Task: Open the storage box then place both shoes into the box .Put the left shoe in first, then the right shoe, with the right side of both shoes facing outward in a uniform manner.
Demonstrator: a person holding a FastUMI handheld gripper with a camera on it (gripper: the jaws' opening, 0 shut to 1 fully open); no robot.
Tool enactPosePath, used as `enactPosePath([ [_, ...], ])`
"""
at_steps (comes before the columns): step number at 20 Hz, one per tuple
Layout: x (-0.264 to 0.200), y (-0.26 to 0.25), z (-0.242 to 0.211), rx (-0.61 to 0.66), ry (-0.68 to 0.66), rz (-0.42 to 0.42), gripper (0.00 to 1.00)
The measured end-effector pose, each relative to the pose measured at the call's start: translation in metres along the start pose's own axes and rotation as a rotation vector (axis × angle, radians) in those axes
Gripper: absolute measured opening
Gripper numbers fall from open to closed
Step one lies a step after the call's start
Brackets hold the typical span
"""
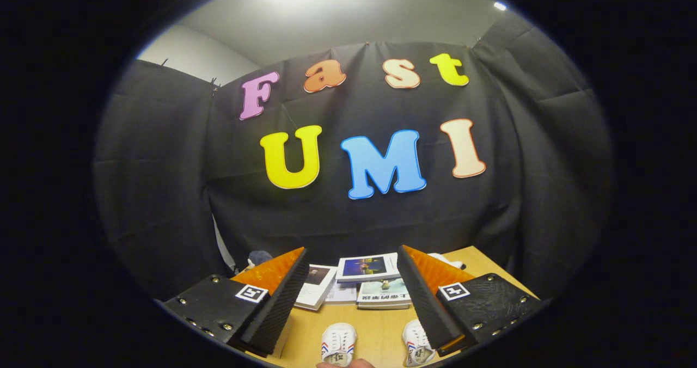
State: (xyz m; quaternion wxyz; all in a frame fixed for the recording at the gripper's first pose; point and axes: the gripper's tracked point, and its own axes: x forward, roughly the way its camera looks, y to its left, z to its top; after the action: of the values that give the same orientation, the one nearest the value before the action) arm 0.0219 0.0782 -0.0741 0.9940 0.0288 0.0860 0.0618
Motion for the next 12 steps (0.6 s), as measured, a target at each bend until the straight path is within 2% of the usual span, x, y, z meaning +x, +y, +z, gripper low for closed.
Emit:
enactPosePath([
  [12,0.034,0.089,-0.141,0.302,0.447,0.375,0.99],
])
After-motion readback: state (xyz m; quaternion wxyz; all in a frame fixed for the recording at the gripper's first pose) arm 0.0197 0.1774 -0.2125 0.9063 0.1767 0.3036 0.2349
